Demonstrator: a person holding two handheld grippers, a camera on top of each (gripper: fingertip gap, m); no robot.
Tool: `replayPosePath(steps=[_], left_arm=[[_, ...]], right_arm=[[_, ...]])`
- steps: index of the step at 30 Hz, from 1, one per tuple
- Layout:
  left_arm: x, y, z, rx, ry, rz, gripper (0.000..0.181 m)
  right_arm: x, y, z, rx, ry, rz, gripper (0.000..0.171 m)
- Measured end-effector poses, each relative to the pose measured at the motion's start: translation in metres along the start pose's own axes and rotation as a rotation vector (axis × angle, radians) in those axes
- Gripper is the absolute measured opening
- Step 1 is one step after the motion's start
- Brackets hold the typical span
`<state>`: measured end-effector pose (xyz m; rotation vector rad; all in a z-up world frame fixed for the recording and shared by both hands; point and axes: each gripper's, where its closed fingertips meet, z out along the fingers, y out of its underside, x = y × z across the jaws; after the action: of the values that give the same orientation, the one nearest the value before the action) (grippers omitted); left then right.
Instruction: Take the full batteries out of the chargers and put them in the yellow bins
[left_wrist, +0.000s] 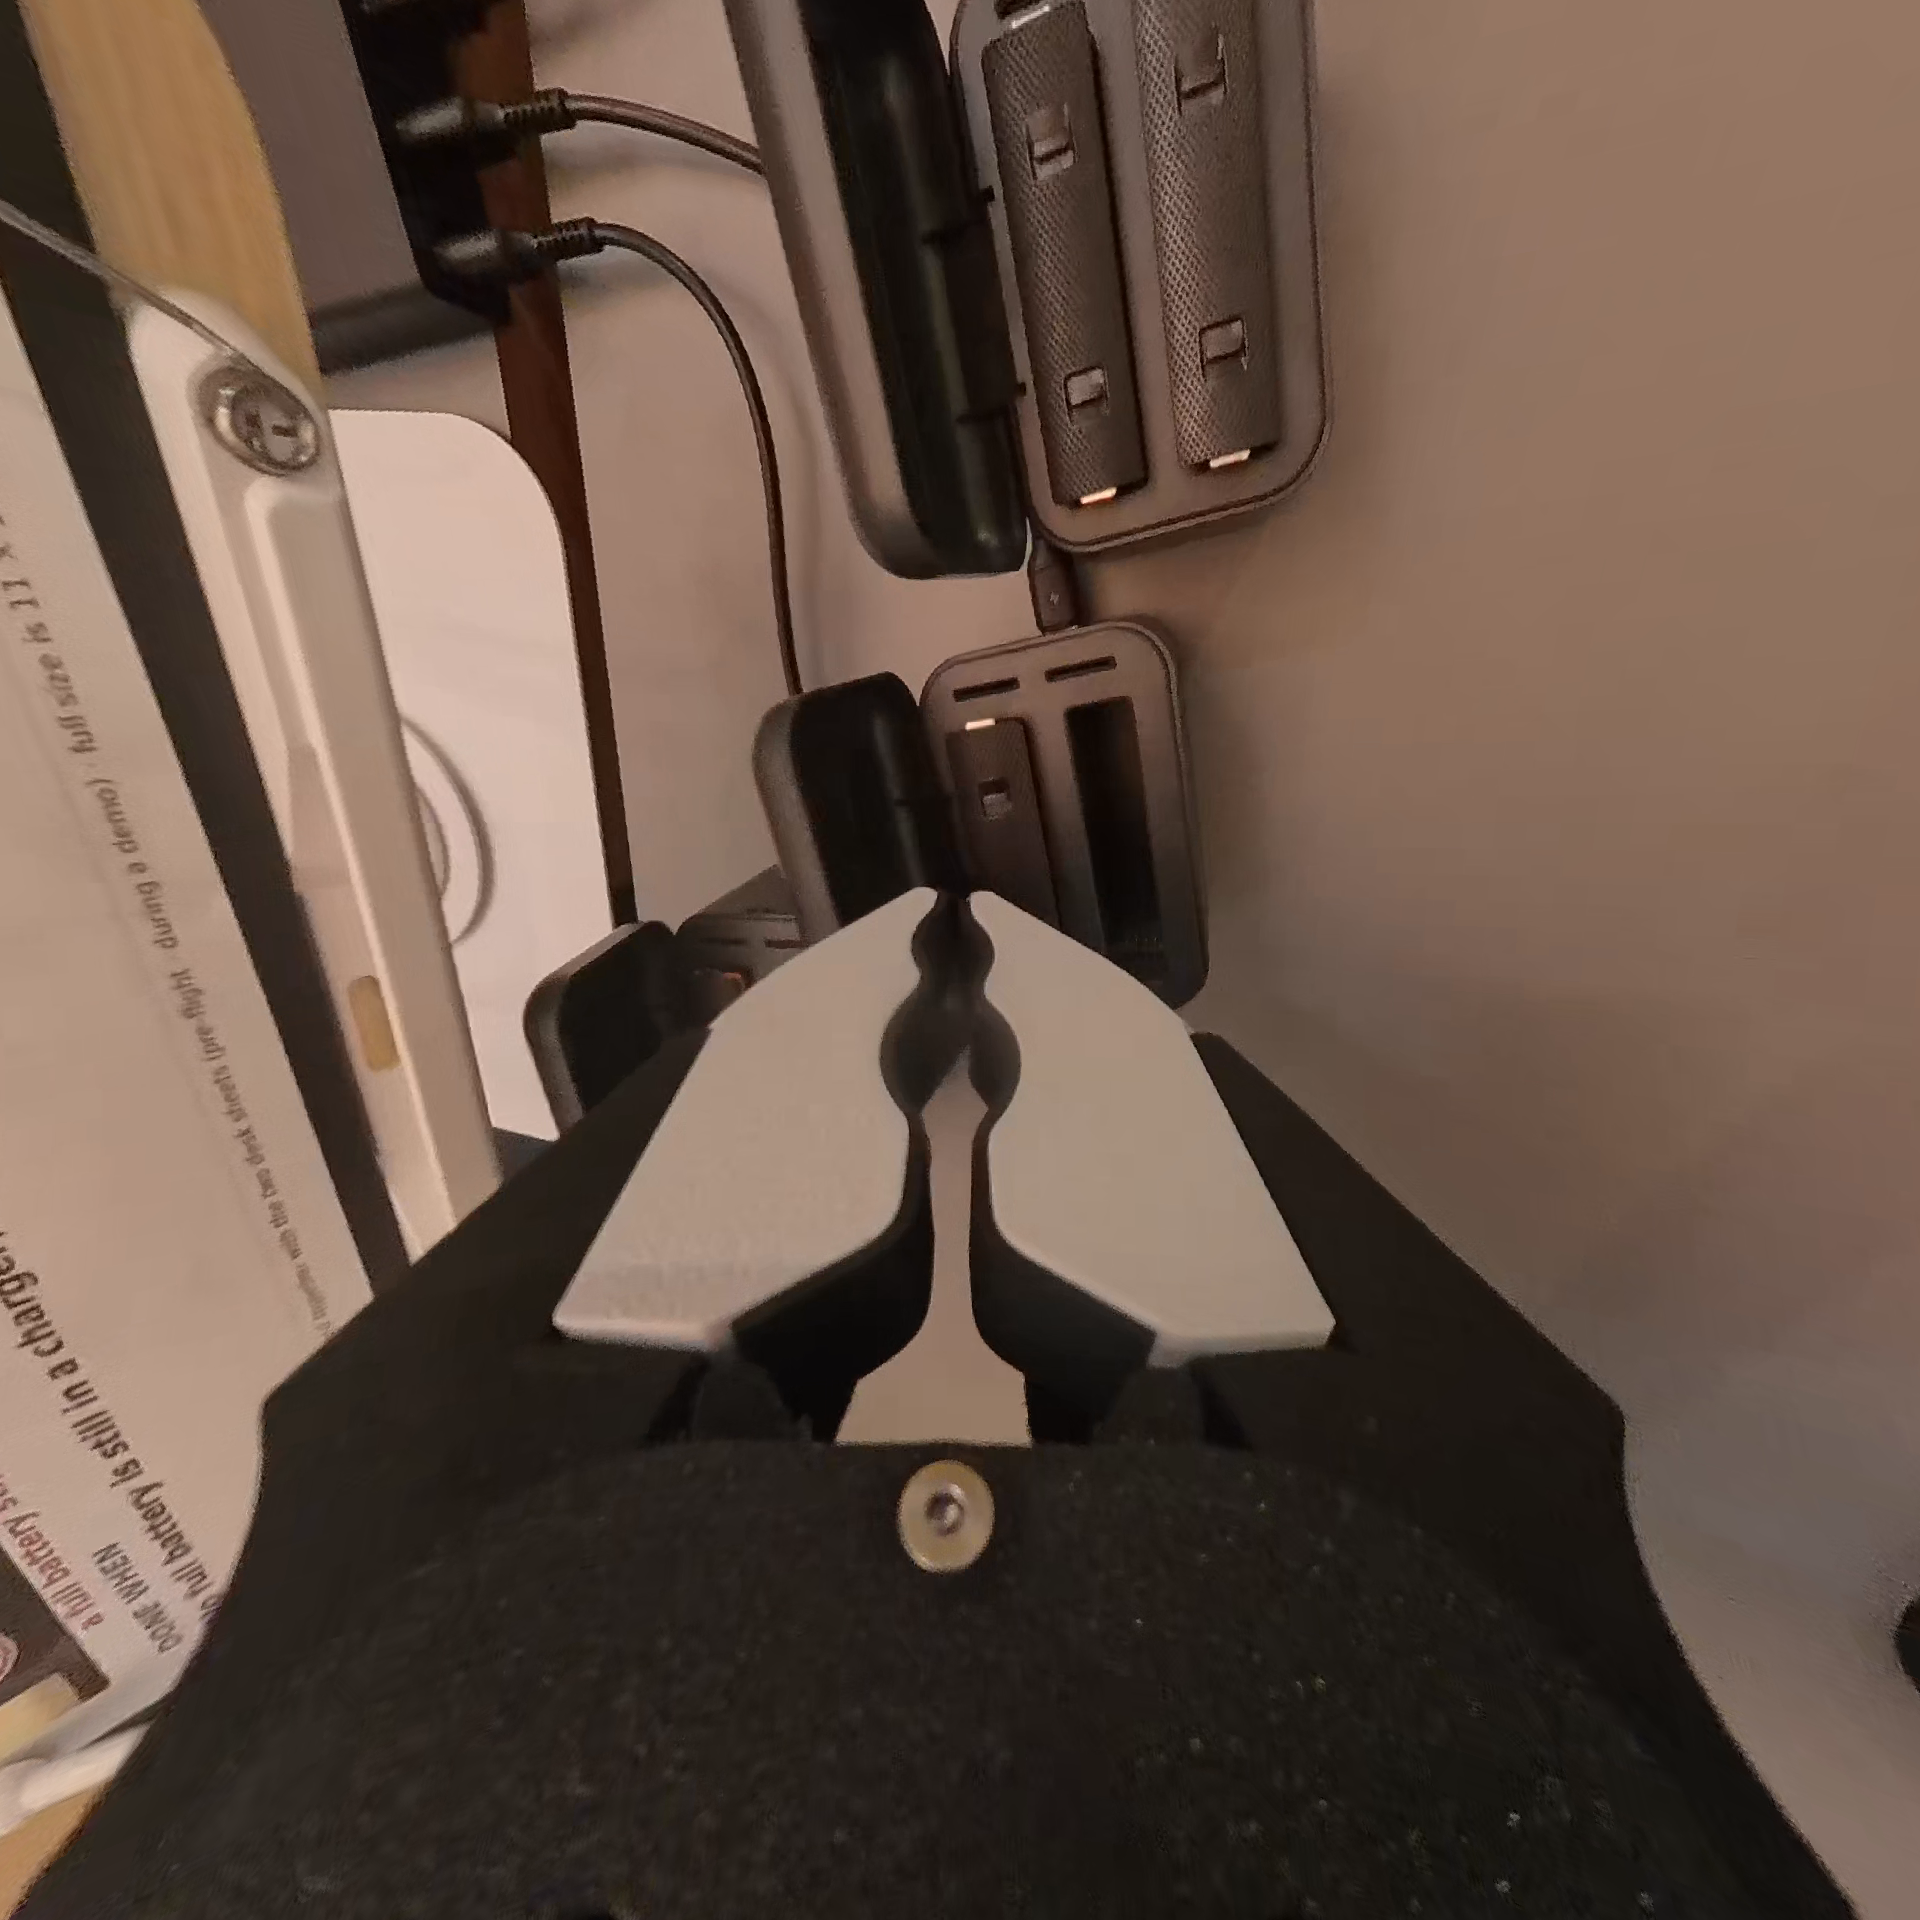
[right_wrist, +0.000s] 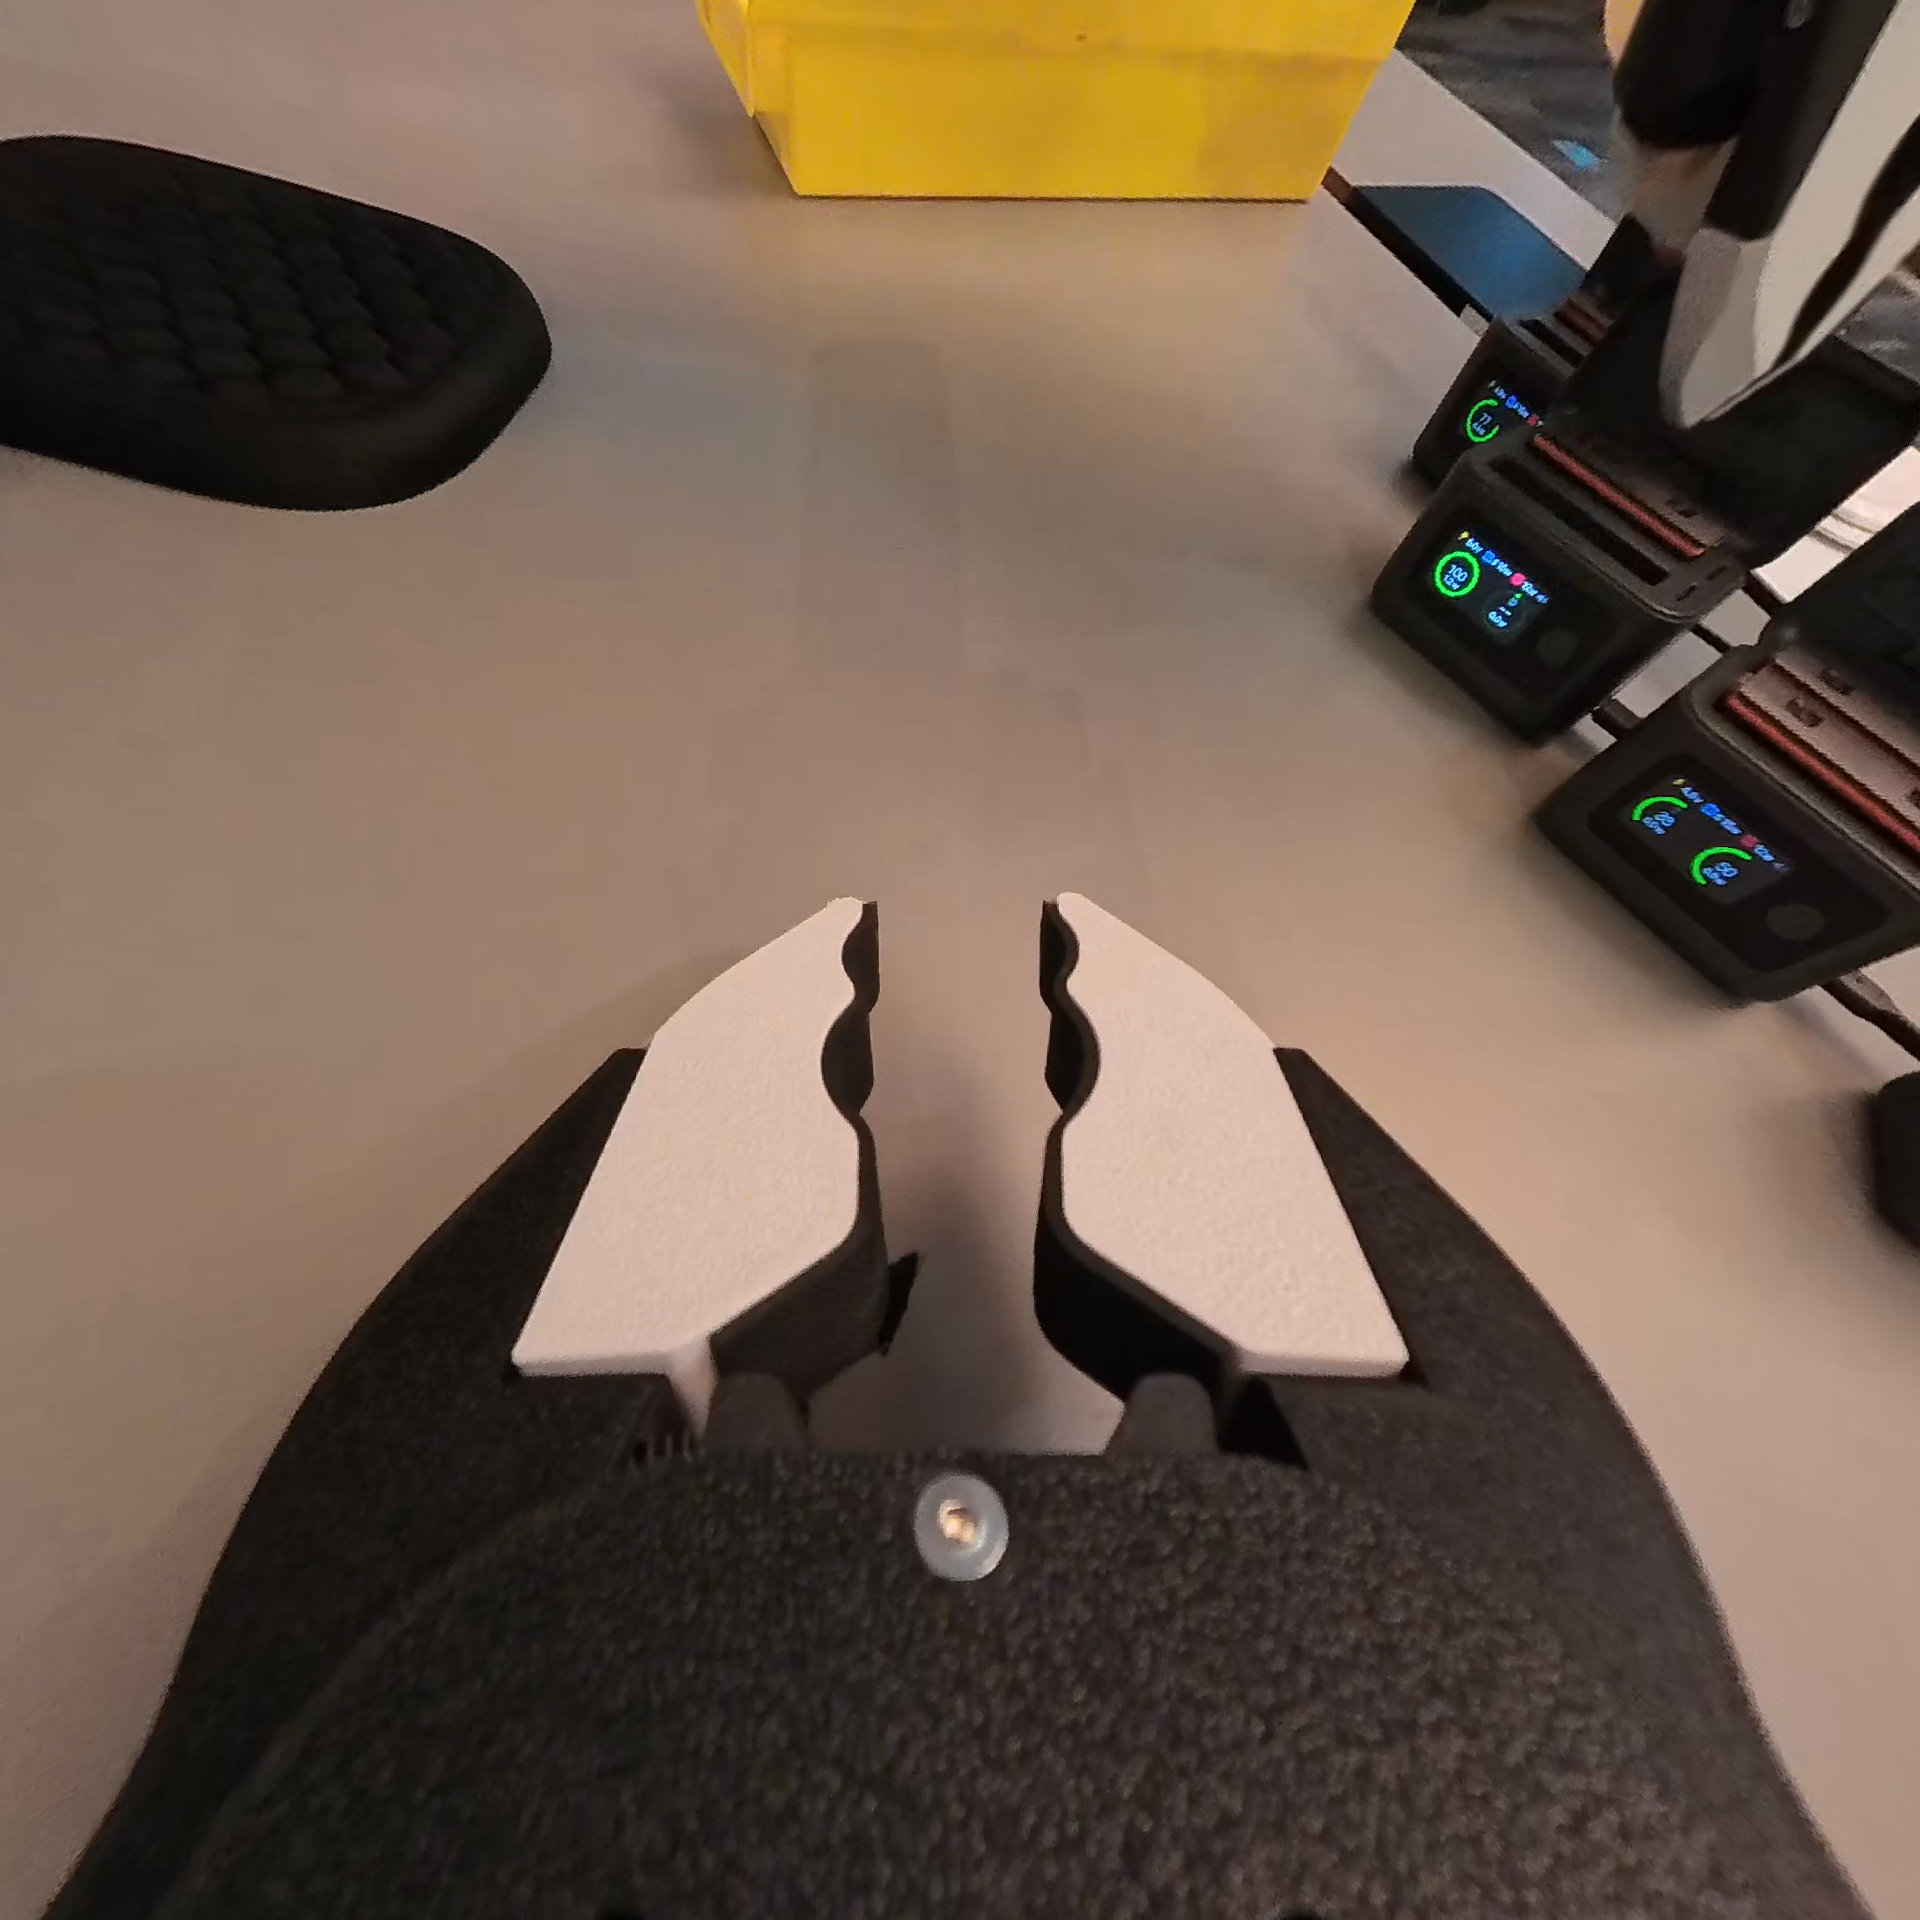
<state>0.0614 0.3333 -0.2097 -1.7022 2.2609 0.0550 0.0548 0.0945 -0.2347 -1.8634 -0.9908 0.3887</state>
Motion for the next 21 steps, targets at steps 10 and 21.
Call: replayPosePath(steps=[10, 21], left_arm=[[0.007, 0.001, 0.012, -0.027, 0.038, -0.035, 0.014], [0.011, 0.004, 0.014, -0.106, 0.092, -0.076, 0.019]], right_arm=[[0.001, 0.000, 0.001, 0.001, -0.002, 0.000, 0.029], [-0.002, 0.002, 0.004, -0.007, -0.019, 0.002, 0.029]])
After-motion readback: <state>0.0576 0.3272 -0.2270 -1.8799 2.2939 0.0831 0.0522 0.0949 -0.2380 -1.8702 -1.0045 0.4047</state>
